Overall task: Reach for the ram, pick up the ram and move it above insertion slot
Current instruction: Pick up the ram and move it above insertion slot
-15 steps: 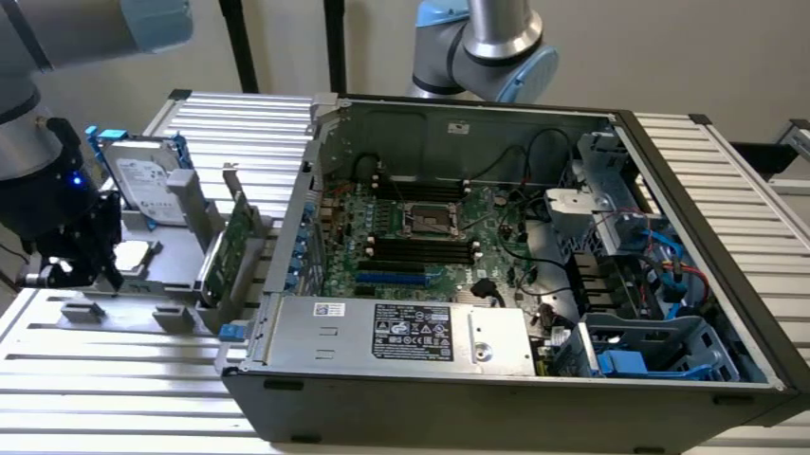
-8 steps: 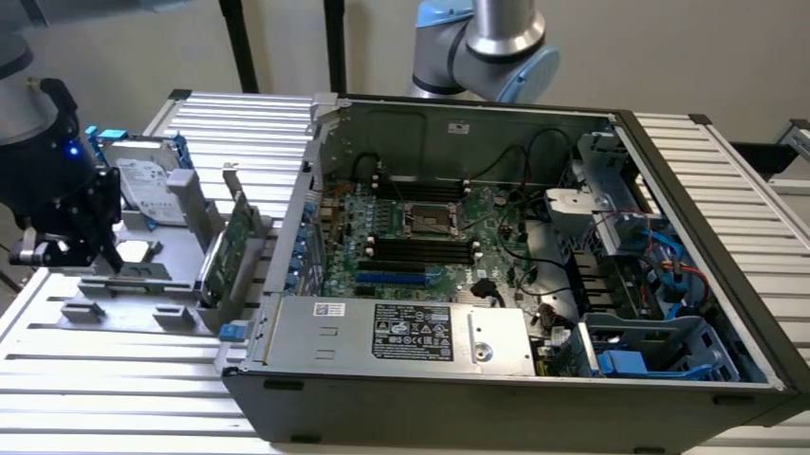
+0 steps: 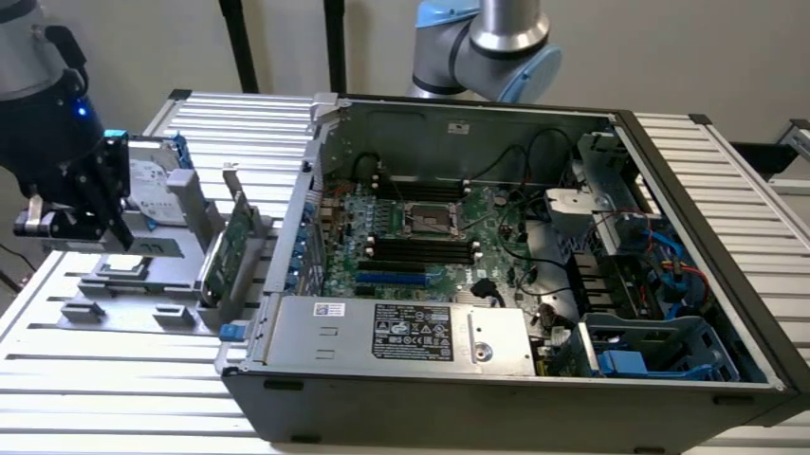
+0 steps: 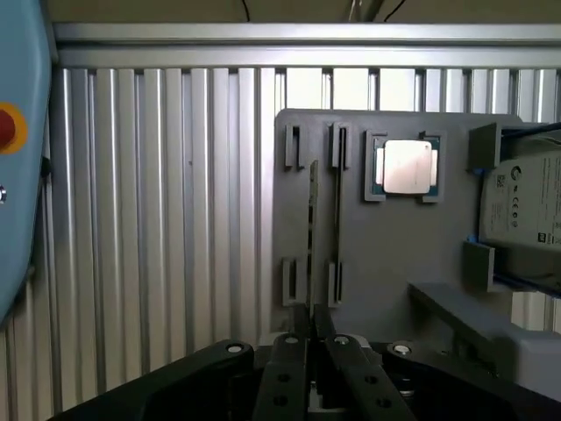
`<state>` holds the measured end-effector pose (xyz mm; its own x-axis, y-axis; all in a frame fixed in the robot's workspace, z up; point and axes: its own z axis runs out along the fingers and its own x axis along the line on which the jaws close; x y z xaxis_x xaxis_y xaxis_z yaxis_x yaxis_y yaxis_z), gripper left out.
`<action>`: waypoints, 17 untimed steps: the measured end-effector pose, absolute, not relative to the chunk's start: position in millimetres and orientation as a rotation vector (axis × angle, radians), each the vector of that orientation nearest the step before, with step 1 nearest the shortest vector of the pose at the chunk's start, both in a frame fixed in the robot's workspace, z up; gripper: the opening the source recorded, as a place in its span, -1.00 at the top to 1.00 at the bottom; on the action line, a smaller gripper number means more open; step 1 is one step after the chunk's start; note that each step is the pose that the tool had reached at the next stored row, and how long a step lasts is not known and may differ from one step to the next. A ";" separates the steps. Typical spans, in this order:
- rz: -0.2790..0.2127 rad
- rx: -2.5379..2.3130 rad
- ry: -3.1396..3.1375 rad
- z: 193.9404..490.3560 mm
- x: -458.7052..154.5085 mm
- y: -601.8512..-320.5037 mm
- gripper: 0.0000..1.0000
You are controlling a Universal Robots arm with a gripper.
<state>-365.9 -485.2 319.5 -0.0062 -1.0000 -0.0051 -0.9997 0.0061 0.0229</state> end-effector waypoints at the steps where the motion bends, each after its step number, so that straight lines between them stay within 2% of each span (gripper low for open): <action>1: -0.033 2.208 -2.219 324.0 -363.0 -485.2 0.73; 11: -0.046 2.226 -2.210 368.5 -332.0 -485.1 0.73; 17: -0.065 2.233 -2.216 383.4 -304.9 -485.2 0.73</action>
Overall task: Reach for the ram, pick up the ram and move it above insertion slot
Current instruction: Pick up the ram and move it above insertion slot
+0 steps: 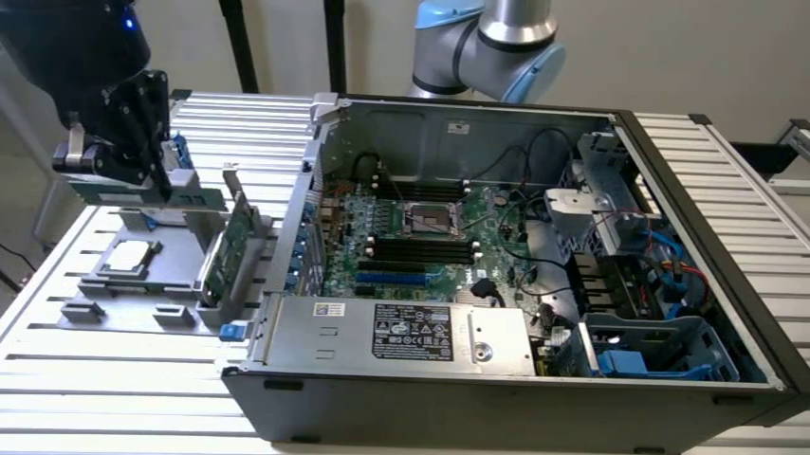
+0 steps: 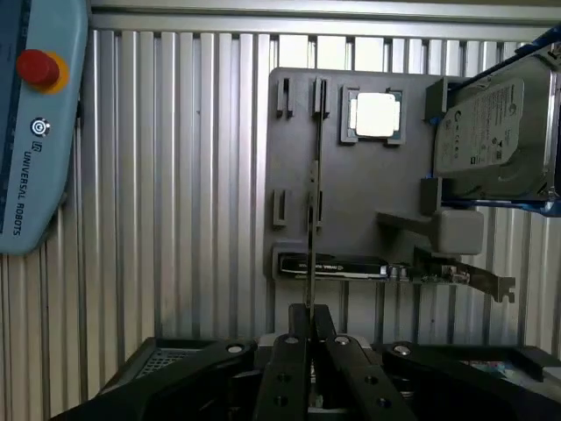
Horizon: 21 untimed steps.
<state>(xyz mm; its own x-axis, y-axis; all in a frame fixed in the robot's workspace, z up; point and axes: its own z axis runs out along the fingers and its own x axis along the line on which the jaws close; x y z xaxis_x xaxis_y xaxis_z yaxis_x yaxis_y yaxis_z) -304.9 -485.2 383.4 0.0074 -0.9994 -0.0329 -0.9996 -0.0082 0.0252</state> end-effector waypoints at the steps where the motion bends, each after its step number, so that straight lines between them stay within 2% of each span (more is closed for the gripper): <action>1: 0.068 -2.224 2.207 385.0 -300.4 -485.2 0.73; 21: 0.156 -2.182 2.162 398.2 -209.4 -485.2 0.73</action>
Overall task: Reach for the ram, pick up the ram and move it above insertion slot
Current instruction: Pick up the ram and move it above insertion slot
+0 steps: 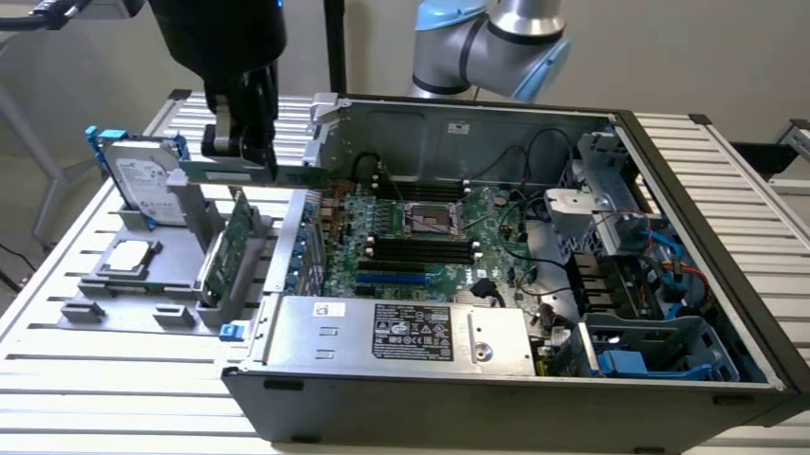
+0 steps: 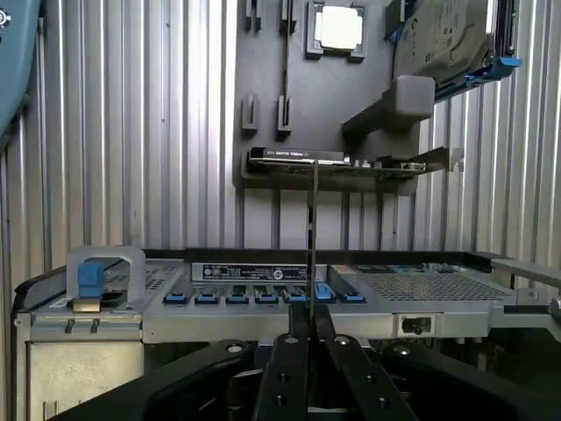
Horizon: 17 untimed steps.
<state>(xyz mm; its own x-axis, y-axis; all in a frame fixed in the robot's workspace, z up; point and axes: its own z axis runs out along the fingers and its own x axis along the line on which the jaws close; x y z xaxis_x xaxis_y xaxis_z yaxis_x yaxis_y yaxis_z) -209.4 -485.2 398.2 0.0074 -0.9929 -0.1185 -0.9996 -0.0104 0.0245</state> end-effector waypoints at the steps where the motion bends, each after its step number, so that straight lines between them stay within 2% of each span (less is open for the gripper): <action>1: 0.160 -2.179 2.160 398.2 -204.9 -485.2 0.73; 17: 0.186 -2.168 2.147 397.9 -132.2 -484.2 0.73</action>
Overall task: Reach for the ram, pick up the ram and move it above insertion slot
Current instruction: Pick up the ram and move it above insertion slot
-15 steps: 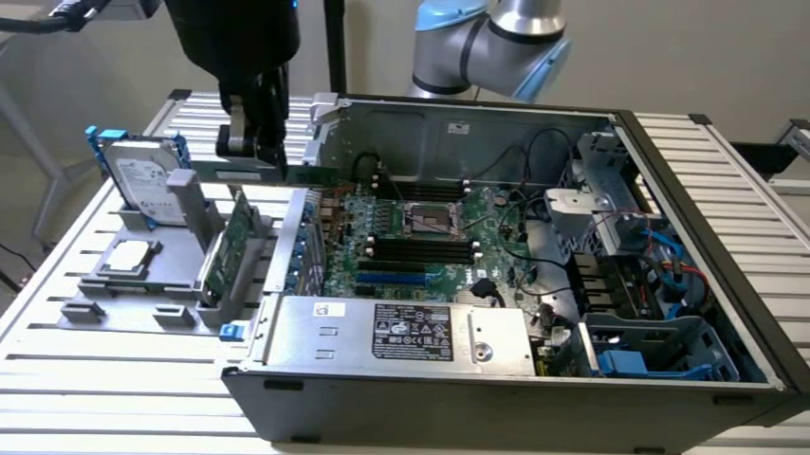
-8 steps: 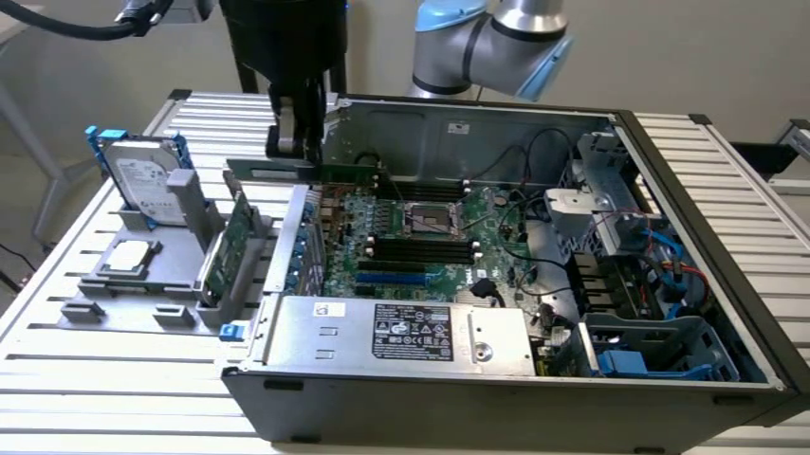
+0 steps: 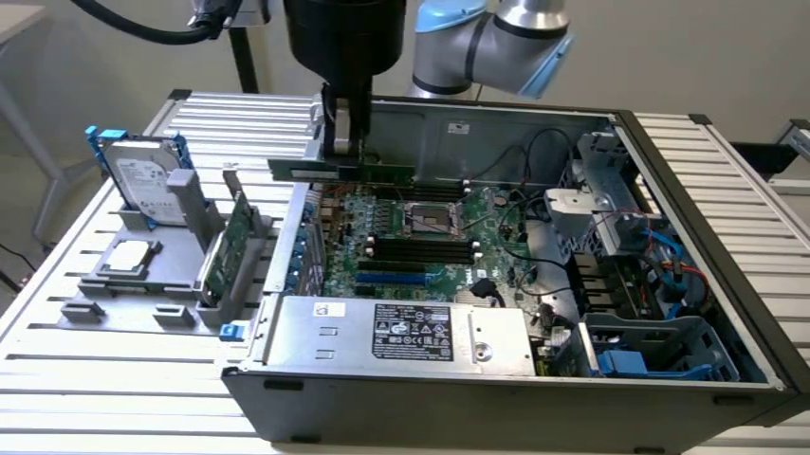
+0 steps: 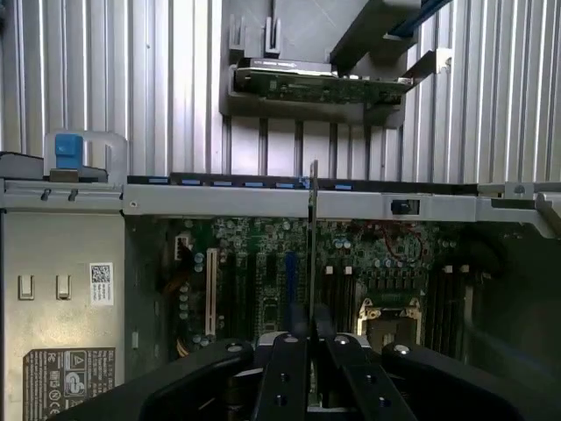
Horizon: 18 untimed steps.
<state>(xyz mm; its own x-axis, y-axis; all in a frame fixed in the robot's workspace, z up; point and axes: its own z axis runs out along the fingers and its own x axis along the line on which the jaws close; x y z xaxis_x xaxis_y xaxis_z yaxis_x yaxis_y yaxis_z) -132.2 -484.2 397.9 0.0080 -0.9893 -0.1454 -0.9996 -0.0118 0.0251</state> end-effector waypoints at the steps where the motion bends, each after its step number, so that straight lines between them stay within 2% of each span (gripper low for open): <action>1: 0.186 -2.168 2.147 397.8 -127.5 -483.9 0.73; 18: 0.185 -2.169 2.147 388.4 -71.2 -469.4 0.73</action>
